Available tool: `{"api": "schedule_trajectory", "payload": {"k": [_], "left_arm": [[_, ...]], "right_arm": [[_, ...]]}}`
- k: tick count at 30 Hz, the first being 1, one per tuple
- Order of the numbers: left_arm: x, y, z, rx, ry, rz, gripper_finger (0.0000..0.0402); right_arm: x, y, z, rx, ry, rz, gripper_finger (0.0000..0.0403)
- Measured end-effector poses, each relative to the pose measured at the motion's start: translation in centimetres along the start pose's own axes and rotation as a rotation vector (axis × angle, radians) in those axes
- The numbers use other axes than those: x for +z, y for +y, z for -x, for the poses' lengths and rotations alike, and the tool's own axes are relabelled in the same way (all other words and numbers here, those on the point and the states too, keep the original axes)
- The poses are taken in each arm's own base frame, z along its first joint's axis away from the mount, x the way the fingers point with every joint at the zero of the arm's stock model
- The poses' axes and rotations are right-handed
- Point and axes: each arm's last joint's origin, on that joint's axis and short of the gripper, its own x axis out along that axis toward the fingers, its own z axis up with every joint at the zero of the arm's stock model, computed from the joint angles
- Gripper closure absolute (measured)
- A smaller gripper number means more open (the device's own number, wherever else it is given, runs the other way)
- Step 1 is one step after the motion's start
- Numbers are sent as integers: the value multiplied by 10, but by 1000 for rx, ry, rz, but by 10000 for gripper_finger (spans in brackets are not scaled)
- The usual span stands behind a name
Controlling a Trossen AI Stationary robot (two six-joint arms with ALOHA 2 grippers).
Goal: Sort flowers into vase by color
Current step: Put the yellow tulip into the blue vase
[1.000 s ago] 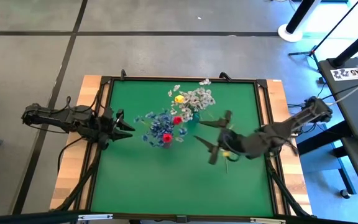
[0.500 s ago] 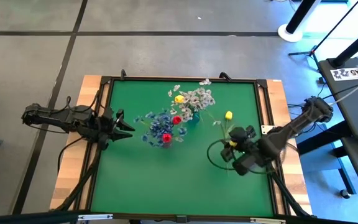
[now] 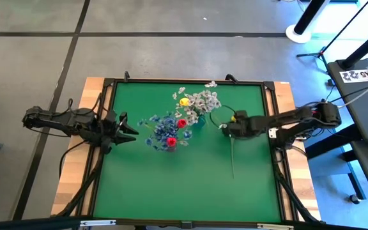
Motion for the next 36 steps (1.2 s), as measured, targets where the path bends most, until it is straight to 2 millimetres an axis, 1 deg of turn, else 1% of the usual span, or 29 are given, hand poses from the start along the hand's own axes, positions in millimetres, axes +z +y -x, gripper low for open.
{"api": "schedule_trajectory", "payload": {"k": [3,6,9,14,20,22,24,27,29,32,36], "left_arm": [[-1,0,0,5,11,-1,269],[-2,1,0,8,20,5,269],[-3,0,0,-19,35,0,269],[-3,-2,0,-80,51,-24,269],[-2,-2,0,-81,53,31,269],[-2,-2,0,-81,53,47,269],[-2,-2,0,-81,54,60,269],[-2,-2,0,-80,54,82,269],[-2,-2,0,-80,55,96,269],[-2,-2,0,-79,56,106,269],[-2,-1,0,-47,39,105,269]], "right_arm": [[14,5,-9,68,27,-25,167],[20,2,-14,65,80,-39,184],[19,1,-15,65,118,-36,221],[18,2,-14,81,160,-31,298],[19,6,-14,135,167,25,383],[20,7,-13,151,158,51,396],[22,6,-10,166,138,65,392],[23,5,6,231,85,83,386],[20,7,24,322,23,93,393],[9,13,61,548,-78,125,398],[-18,25,113,912,-203,229,396]]}}
